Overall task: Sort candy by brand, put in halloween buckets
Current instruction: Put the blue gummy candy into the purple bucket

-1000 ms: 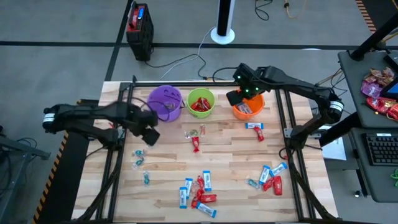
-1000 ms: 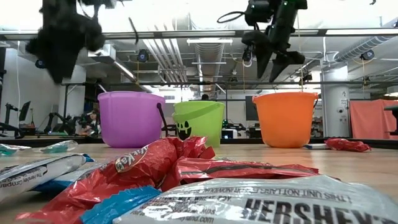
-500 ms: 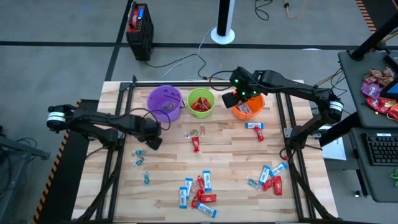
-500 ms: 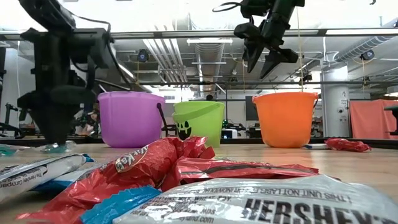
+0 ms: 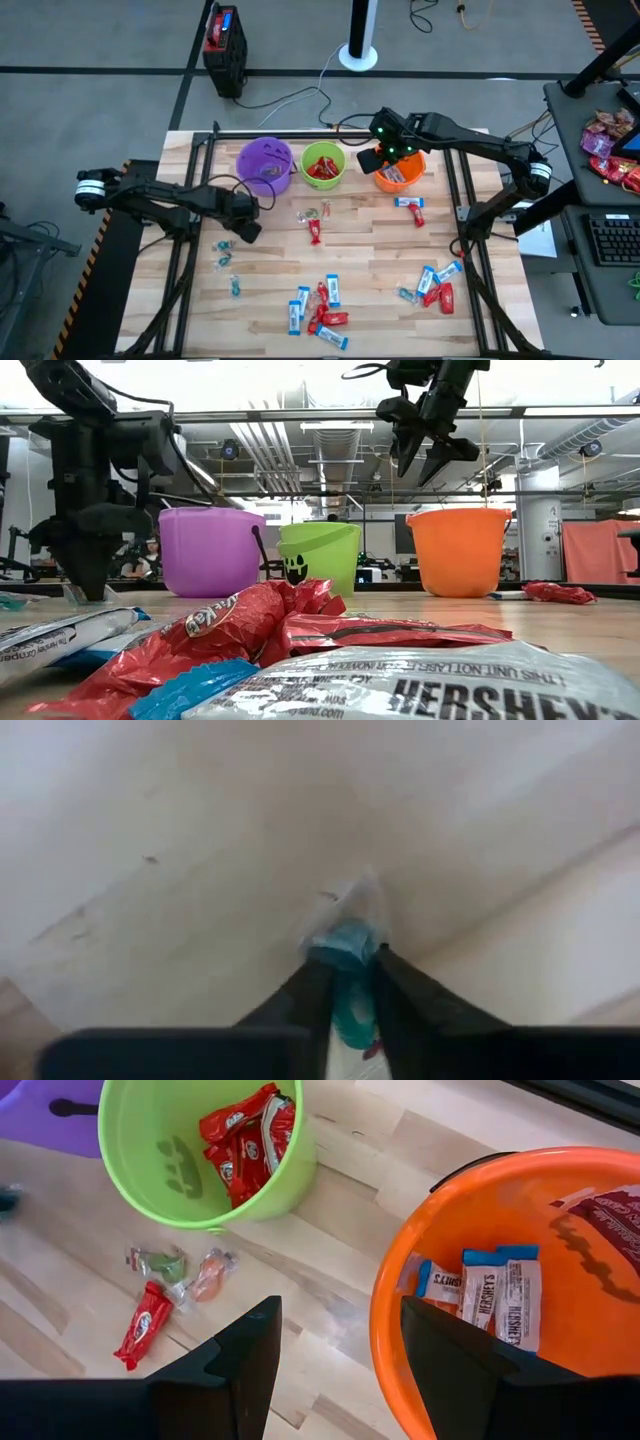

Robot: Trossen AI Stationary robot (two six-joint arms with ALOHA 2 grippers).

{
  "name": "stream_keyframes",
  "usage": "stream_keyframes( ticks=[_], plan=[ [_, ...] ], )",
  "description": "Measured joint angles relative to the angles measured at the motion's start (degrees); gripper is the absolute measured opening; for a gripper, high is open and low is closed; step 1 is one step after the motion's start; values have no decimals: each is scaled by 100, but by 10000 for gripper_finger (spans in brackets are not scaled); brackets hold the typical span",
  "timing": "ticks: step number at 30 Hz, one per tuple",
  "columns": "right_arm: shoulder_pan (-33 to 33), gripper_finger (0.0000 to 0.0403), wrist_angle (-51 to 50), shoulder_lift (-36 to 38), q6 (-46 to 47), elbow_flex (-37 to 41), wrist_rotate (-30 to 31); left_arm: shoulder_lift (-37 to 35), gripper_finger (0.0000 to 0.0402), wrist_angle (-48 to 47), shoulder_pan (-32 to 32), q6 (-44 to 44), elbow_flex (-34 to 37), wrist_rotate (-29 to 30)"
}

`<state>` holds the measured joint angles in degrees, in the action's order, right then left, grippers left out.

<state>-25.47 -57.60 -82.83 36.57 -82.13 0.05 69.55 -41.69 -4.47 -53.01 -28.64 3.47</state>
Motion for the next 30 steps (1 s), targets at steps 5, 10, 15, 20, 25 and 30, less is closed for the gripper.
stream_keyframes(
  ticks=[5, 10, 15, 20, 25, 30],
  plan=[
    [0, 196, 0, 0, -39, 0, 2, -83, 13, -820, 40, 324, -571, -537],
    [2, 196, 1, 0, -114, 0, 3, -380, 2, -2662, 286, 760, -2051, -981],
    [32, 196, 2, 0, -129, 2, 3, -760, 1, -2573, 130, 1874, -3555, 243],
    [187, 196, 9, 0, -8, 2, -58, -785, 0, -1736, -969, 3417, -4154, 1663],
    [496, 195, 288, 0, 578, 2, -620, -361, 0, -1364, -2605, 4411, -4086, 609],
    [1073, 188, 783, -17, 1269, -73, -888, 371, 0, -1281, -3435, 4798, -3945, -201]
  ],
)
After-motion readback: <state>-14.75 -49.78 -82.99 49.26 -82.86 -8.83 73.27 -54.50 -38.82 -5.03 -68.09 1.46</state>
